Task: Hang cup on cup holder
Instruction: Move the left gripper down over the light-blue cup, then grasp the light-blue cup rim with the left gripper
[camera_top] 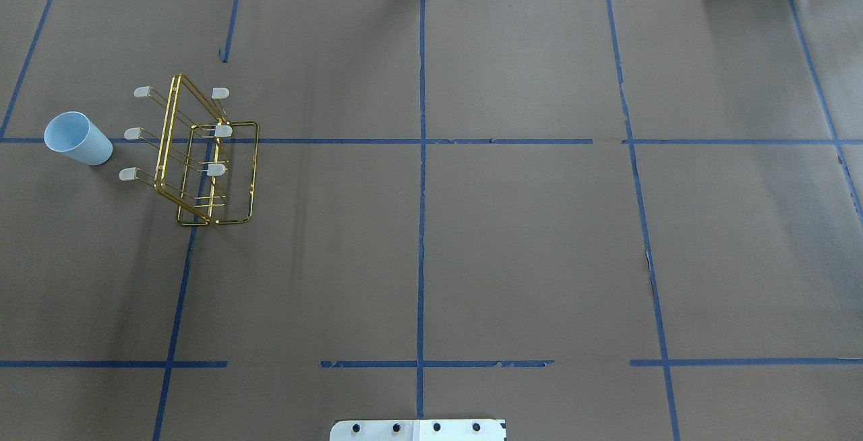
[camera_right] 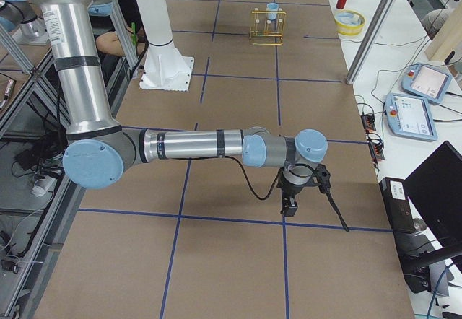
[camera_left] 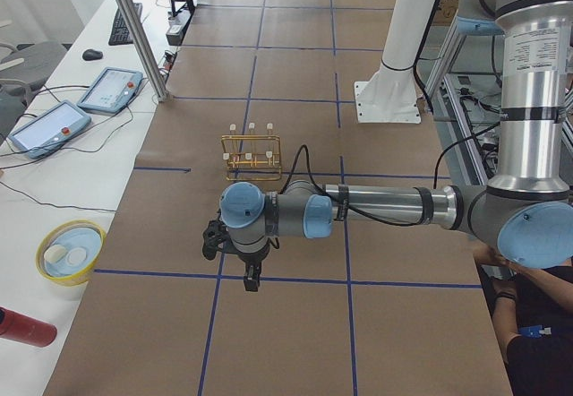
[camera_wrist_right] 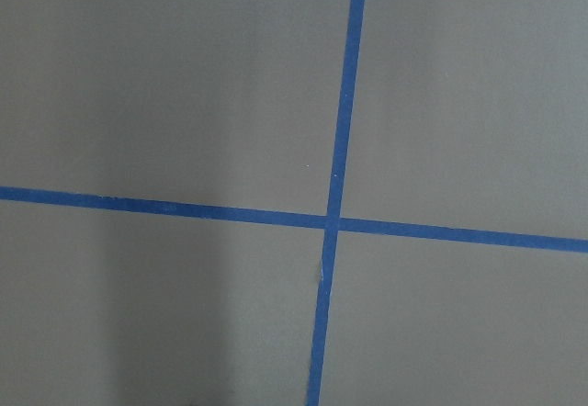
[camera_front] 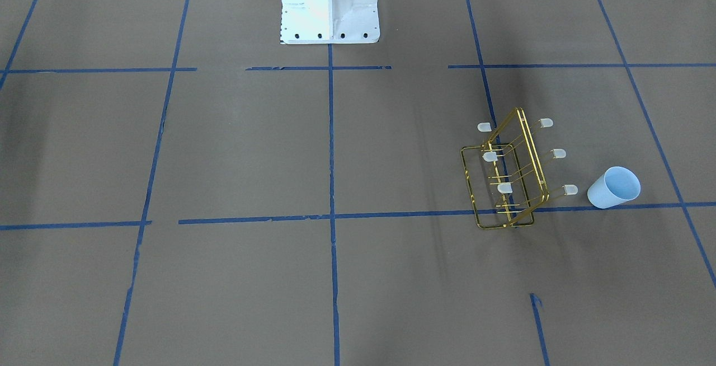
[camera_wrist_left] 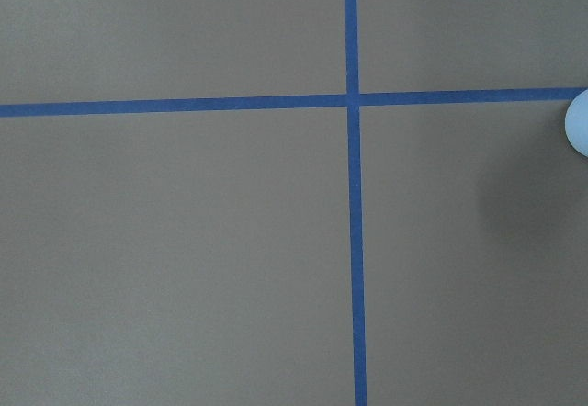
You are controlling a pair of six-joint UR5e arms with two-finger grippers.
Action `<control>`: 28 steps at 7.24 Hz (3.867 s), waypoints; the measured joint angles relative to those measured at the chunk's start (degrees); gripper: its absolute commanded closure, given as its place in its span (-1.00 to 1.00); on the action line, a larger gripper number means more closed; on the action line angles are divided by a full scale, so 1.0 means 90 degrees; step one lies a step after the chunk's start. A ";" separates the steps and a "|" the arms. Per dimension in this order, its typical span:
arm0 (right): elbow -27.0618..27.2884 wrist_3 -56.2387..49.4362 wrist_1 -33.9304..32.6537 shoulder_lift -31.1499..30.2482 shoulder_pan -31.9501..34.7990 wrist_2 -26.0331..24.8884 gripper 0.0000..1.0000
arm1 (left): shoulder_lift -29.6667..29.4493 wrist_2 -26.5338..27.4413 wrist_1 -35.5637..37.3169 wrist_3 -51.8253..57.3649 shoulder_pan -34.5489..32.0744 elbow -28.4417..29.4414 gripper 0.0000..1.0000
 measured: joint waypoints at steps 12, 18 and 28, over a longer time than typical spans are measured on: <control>0.0000 0.0000 0.0005 0.0000 0.0000 0.0000 -1.00 | -0.0117 0.1826 -0.1980 -0.4071 0.2020 -0.1374 -1.00; 0.0000 0.0000 0.0001 0.0000 -0.0005 0.0000 -1.00 | 0.1201 0.4521 -0.4658 -0.6760 0.4246 -0.1526 -1.00; 0.0000 0.0000 0.0006 0.0000 -0.0004 0.0000 -1.00 | 0.0336 0.8344 -0.6449 -0.8719 0.5745 0.0355 -1.00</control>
